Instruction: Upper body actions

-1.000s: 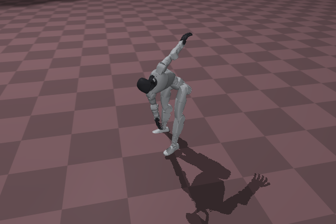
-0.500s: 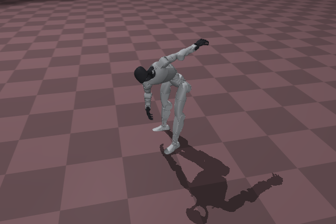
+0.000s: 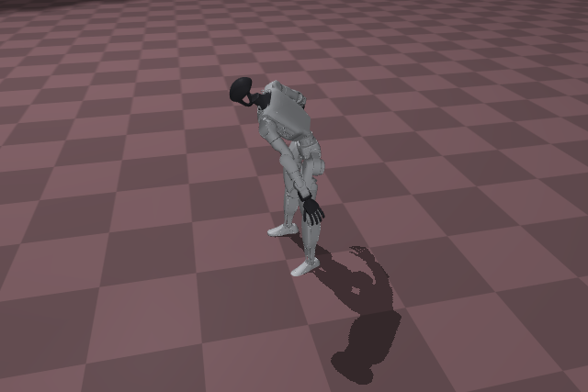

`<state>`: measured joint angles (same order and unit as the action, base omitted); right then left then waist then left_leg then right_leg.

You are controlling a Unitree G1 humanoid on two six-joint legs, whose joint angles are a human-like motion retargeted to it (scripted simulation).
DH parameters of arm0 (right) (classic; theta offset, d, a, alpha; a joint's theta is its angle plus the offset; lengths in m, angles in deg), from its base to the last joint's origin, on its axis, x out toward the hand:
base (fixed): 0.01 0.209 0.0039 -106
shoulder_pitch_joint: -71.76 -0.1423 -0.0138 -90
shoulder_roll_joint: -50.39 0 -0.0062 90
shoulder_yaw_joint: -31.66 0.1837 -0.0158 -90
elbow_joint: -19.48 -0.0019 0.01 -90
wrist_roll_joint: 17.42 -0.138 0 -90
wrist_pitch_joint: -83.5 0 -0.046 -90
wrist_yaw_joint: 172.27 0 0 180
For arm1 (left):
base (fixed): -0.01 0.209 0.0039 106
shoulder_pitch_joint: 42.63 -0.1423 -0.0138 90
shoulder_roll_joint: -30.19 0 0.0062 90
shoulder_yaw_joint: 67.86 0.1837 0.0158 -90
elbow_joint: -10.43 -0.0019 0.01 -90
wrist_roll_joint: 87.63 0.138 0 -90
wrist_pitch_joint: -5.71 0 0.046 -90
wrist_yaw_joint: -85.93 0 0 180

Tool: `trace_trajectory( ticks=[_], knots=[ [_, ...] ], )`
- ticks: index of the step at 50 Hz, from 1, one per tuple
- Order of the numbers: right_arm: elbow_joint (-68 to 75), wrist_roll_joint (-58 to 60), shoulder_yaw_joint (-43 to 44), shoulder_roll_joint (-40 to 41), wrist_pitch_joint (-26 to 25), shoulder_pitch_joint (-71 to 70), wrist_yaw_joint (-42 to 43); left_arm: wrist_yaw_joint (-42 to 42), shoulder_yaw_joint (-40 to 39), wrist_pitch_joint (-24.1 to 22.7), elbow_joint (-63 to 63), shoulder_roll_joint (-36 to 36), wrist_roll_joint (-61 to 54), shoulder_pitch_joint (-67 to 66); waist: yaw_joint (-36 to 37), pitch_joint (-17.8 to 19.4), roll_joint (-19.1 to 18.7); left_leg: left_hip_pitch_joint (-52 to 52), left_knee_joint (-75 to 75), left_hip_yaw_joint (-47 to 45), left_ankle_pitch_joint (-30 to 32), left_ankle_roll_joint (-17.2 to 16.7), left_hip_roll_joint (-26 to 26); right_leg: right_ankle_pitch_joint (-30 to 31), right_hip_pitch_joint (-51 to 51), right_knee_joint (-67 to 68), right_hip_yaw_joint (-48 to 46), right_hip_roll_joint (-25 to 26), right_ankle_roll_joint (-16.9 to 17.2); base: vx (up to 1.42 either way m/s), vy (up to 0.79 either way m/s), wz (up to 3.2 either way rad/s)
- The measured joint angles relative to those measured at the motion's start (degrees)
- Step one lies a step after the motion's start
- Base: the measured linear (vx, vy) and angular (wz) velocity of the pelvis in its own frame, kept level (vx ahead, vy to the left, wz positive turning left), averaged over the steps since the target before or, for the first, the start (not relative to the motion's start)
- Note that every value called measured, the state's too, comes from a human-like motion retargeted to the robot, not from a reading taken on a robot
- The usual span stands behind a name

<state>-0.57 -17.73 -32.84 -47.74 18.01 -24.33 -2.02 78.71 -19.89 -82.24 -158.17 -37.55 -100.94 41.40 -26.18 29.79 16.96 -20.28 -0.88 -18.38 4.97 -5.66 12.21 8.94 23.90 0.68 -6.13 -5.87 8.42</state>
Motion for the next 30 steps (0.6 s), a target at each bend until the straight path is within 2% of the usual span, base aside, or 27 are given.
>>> trace_trajectory(
  ticks=[5, 10, 12, 17, 21, 26, 30],
  knots=[
    [5.9, -10.3, 7.9, -1.5, 1.8, 6.4, 1.7, 4.9, 4.9, -0.9, 2.6, 2.4, 1.7, 13.9, -0.8, 0.0, -0.8, -1.9, 0.6, -3.8, 0.4, -0.6, 0.0, 1.5, 5.2, 0.1, 3.8, 0.3, -0.7, -0.1, -0.05, -0.62],
    [9.9, -19.3, 11.0, -1.7, 2.7, 9.9, 4.0, 7.0, 15.7, -1.9, 3.6, 3.0, 4.7, 28.9, -3.6, 0.0, -1.9, -8.6, 0.2, -9.1, 0.9, -1.9, -0.1, 3.7, 15.3, -0.2, 9.1, 0.6, -1.6, -0.12, 0.01, -0.71],
    [10.4, -21.0, 10.6, -1.5, 3.4, 10.1, 5.3, 5.2, 19.8, -3.9, 2.7, 2.2, 4.4, 33.6, -5.0, 0.0, -2.3, -11.4, 0.4, -11.1, 1.2, -2.4, 0.2, 4.6, 19.6, -0.3, 11.0, 1.3, -2.0, -0.12, 0.13, -0.81],
    [12.9, -23.2, 8.1, -1.1, 3.5, 8.0, 6.5, 8.7, 25.1, -5.2, 0.7, 5.3, 10.3, 40.2, -11.3, 0.0, 0.5, -17.9, 0.3, -15.8, 1.6, -3.9, 0.3, 6.9, 29.5, -0.8, 15.6, 2.1, -2.7, -0.03, 0.08, -0.54],
    [16.1, -30.2, 6.9, -0.9, 3.4, 6.6, 5.4, 9.7, 27.3, -5.7, 1.0, 8.2, 14.7, 44.8, -13.3, 0.0, 4.0, -21.7, 0.9, -20.4, 1.3, -4.3, 0.4, 8.5, 36.3, -0.8, 19.2, 3.8, -3.4, 0.02, -0.03, -0.62],
    [18.4, -35.7, 5.2, -1.0, 4.4, 4.7, 6.4, 9.0, 25.8, -6.4, 2.9, 10.2, 16.3, 48.5, -17.0, 0.0, 7.8, -25.9, 1.8, -22.6, 1.5, -4.8, 0.9, 8.9, 42.2, -0.5, 20.4, 5.9, -3.9, 0.05, -0.06, -0.27],
    [19.3, -38.9, 2.3, -1.3, 5.3, 2.2, 8.6, 11.9, 23.3, -5.9, 3.7, 13.3, 17.5, 49.1, -20.8, 0.0, 10.4, -28.1, 2.9, -22.1, 1.8, -5.0, 1.5, 8.8, 44.5, -0.7, 19.3, 7.1, -4.0, 0.08, 0.02, -0.07]
  ],
)
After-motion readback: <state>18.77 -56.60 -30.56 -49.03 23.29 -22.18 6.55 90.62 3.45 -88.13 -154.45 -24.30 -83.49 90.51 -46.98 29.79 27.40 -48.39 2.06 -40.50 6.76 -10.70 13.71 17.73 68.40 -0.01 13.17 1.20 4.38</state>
